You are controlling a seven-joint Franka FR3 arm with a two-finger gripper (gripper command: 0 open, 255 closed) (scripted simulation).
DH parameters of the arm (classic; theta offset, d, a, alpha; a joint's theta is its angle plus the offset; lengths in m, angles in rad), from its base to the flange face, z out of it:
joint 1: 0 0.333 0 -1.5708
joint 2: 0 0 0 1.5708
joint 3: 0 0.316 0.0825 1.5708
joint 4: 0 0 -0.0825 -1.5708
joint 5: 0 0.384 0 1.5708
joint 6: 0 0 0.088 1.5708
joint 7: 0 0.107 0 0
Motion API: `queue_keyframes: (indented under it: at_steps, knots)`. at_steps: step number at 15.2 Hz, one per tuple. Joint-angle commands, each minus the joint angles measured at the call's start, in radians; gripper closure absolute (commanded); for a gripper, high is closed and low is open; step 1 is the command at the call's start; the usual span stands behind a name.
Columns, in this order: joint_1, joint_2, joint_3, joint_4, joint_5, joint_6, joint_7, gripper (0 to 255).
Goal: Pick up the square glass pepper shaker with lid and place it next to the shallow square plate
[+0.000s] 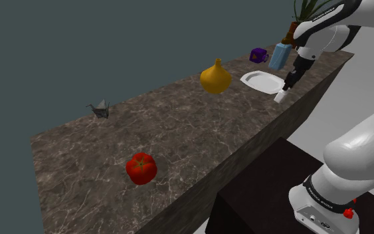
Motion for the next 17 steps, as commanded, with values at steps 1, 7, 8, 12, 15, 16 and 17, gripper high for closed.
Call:
queue_keyframes:
  at_steps: [1,7,8,12,15,16,17]
  knots:
    - [0.000,0.000,0.000,0.000,0.000,0.000,0.000,0]
    - [-0.003,-0.030,-0.002,0.038,-0.020,-0.065,0.014,0]
    - [-0.005,-0.043,-0.003,0.060,-0.029,-0.098,0.020,0]
    - [-0.006,-0.053,-0.004,0.077,-0.034,-0.124,0.024,0]
    - [-0.006,-0.053,-0.004,0.077,-0.034,-0.124,0.024,0]
    - [-0.006,-0.053,-0.003,0.077,-0.034,-0.124,0.024,0]
    - [-0.006,-0.053,-0.003,0.077,-0.034,-0.124,0.024,0]
